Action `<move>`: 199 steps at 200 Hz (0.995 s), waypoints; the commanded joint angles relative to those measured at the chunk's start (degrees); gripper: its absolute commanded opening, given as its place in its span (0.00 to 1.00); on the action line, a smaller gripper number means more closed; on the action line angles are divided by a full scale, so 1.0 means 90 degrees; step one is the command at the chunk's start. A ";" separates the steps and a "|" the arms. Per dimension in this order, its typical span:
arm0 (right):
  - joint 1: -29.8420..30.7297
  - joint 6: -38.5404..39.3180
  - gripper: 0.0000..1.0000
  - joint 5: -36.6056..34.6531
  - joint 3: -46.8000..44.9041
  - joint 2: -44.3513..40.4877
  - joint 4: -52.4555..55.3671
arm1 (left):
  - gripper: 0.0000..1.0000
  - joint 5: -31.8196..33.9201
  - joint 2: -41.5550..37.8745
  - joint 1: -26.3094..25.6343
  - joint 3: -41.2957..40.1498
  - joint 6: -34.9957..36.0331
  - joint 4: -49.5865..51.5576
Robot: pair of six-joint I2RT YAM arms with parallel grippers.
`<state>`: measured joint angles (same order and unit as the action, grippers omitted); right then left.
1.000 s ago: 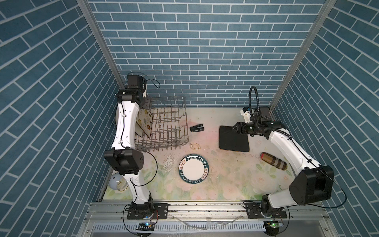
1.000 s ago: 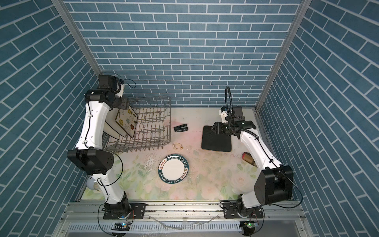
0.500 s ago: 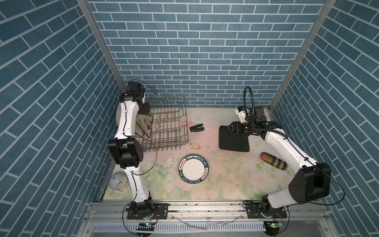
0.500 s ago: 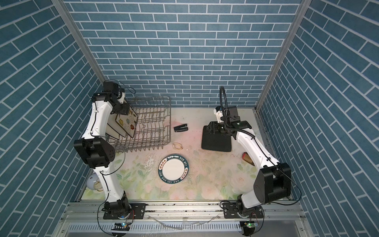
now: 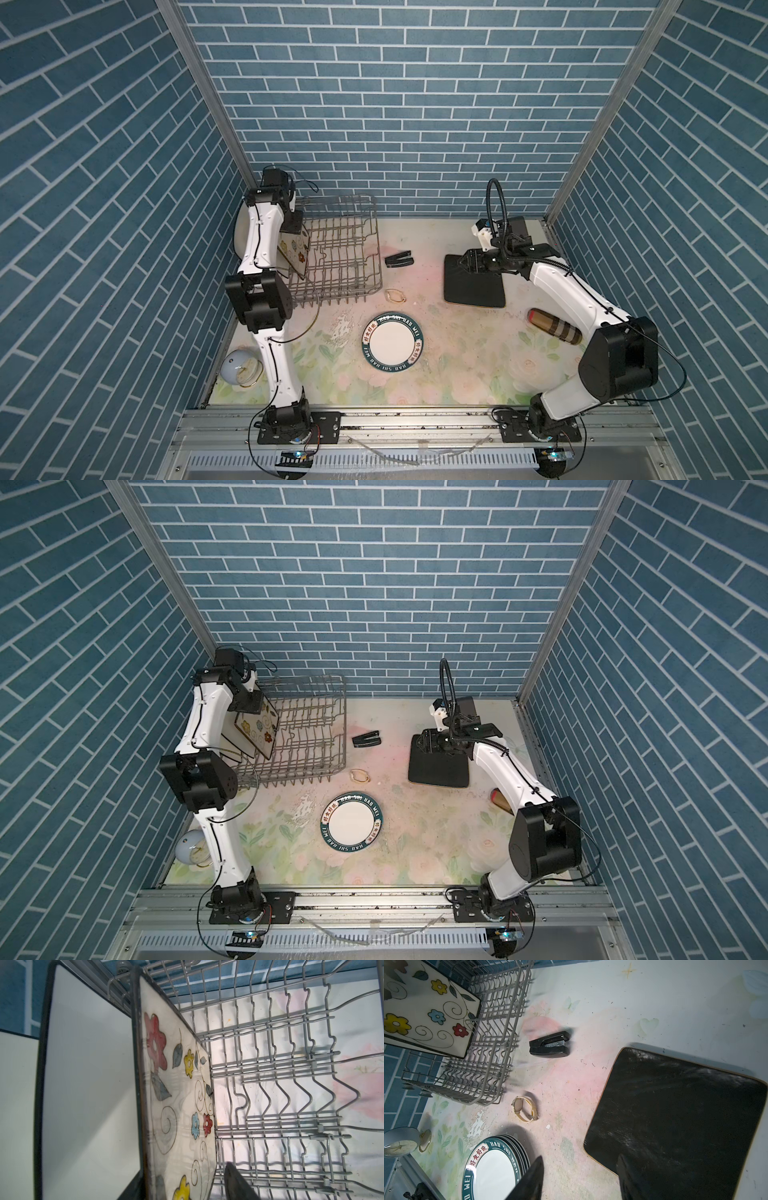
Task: Unload the plates from the dish rack
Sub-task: Pick up a plate from the dish rack.
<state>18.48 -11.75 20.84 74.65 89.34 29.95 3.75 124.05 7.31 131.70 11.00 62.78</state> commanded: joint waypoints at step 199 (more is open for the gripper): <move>0.0057 -0.0039 0.53 0.0028 -0.0189 -0.0004 -0.0032 | 0.34 -0.0809 0.0122 -0.0095 -0.0354 -0.0295 0.0153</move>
<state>18.68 -11.77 20.80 74.54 90.56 29.65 -3.70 124.20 6.87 129.43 8.73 63.35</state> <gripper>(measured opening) 0.533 0.344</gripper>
